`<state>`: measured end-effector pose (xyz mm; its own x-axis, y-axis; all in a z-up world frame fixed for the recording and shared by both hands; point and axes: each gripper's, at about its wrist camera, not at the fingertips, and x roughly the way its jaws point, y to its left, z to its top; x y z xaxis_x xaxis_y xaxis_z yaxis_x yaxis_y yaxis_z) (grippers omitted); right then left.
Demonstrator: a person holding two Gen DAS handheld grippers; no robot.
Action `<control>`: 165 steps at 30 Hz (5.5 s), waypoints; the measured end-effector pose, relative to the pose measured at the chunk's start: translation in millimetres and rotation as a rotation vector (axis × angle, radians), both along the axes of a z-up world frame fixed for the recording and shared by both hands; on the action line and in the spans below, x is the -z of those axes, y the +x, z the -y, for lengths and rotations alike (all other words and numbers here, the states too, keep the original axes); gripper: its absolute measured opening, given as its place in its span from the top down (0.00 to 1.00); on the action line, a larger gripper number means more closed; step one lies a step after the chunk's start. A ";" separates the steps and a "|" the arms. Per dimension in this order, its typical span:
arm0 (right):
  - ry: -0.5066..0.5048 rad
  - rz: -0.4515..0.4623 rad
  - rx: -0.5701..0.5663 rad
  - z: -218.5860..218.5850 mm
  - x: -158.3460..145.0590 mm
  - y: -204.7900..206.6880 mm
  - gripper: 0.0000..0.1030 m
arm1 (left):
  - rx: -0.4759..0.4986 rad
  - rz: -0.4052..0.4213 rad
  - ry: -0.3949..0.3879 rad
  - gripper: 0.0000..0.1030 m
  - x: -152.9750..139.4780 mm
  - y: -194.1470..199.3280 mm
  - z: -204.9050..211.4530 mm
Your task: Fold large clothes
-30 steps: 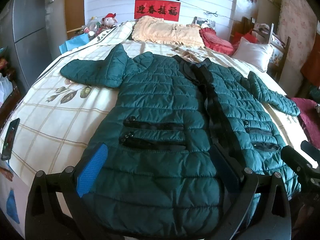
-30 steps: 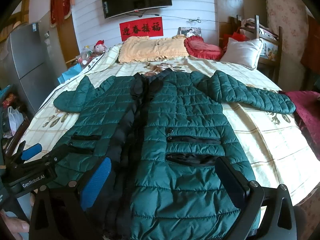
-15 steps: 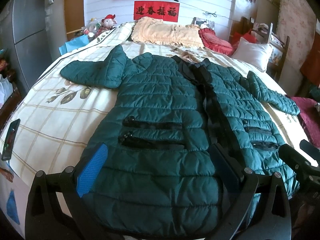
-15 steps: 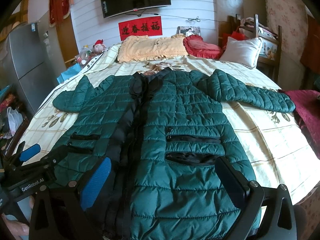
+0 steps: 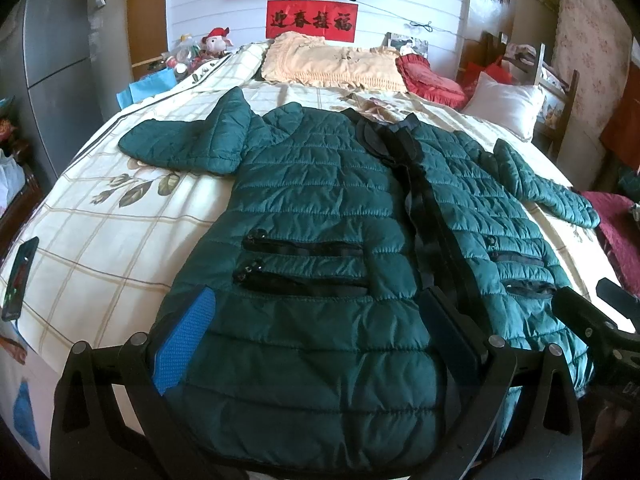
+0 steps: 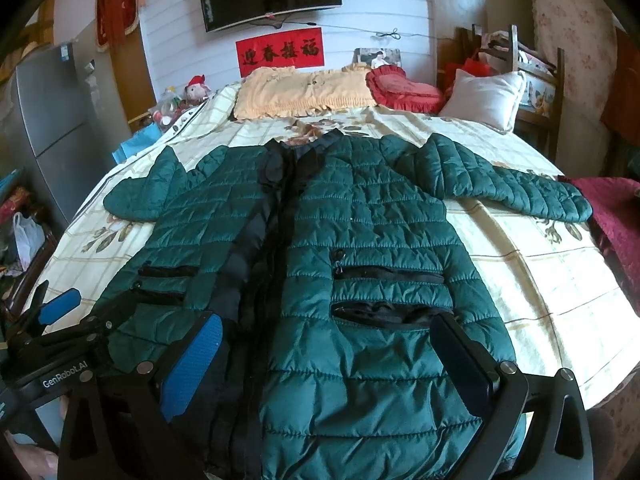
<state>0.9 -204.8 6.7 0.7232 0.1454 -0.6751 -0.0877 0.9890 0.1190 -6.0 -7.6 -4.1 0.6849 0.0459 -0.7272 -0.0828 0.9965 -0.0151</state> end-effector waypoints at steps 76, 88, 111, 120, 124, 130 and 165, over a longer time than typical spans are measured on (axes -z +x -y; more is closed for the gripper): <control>-0.007 0.042 -0.023 -17.4 -14.9 62.5 0.00 | -0.038 0.027 -0.040 0.01 -17.0 45.3 -29.0; -0.008 0.031 -0.024 -23.0 -36.9 120.2 0.00 | -0.050 0.052 0.000 0.01 -42.5 90.1 -52.4; -0.052 0.019 0.011 -37.3 -44.4 215.4 0.00 | -0.078 0.052 -0.034 0.01 -40.7 158.2 -90.7; -0.031 -0.016 0.020 -37.1 -28.0 237.6 0.00 | -0.075 0.037 -0.048 0.01 -31.5 180.8 -94.8; -0.039 -0.011 0.014 -39.4 -26.2 240.7 0.00 | -0.070 0.030 -0.044 0.01 -27.2 189.3 -98.2; -0.039 -0.017 0.002 -47.3 -22.0 247.1 0.00 | -0.077 0.011 -0.052 0.01 -20.5 197.5 -107.1; -0.019 -0.105 -0.060 -77.2 20.9 266.0 0.00 | -0.258 -0.018 0.017 0.01 6.0 221.4 -201.5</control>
<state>266.9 -127.6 -14.2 0.6386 0.1723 -0.7500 -0.1345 0.9846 0.1116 215.4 193.9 -10.2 0.6358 0.2300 -0.7368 -0.3345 0.9424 0.0055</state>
